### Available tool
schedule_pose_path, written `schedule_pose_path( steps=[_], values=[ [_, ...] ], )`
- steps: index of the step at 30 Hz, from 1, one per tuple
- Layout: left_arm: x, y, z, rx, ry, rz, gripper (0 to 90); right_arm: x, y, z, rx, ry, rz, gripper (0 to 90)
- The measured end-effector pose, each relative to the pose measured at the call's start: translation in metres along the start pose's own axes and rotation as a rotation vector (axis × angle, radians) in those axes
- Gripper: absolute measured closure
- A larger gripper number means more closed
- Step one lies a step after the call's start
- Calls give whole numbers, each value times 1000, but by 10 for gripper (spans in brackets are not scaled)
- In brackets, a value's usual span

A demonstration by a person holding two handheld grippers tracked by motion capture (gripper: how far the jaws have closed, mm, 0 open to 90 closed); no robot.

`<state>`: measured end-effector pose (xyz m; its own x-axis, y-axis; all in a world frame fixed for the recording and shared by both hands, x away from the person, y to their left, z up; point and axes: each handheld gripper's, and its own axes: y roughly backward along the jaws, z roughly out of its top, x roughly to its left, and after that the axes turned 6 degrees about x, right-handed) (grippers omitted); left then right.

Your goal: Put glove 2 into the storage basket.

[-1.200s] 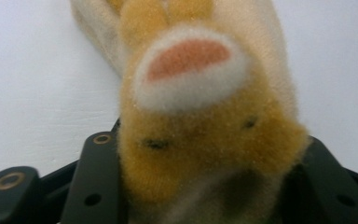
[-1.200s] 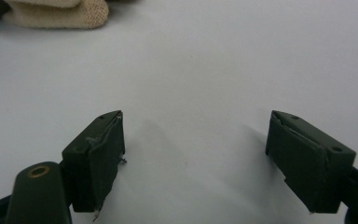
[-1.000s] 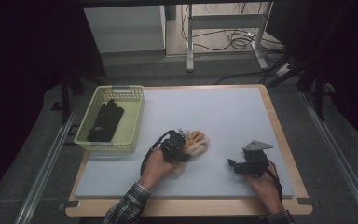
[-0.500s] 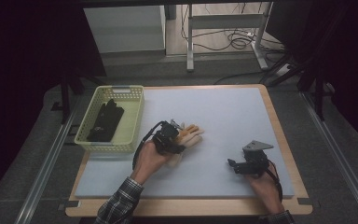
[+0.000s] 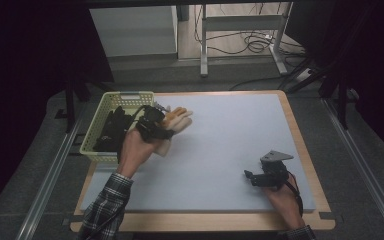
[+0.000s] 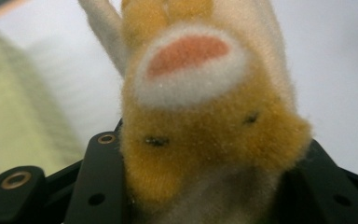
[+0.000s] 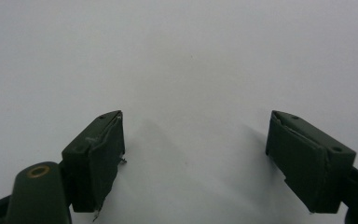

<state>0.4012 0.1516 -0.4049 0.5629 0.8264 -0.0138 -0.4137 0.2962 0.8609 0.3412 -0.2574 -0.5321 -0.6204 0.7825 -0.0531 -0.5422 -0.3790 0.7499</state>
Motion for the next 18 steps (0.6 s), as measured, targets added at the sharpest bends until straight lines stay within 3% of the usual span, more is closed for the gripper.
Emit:
schedule_pose_path(
  steps=[6, 10, 18],
  values=[
    [41, 20, -5, -24, 98, 52, 538, 0, 0, 0, 0, 0, 0, 191],
    [67, 25, -11, -26, 158, 98, 537, 0, 0, 0, 0, 0, 0, 191],
    [105, 12, -26, 8, 240, 155, 534, 0, 0, 0, 0, -1, 1, 191]
  ],
)
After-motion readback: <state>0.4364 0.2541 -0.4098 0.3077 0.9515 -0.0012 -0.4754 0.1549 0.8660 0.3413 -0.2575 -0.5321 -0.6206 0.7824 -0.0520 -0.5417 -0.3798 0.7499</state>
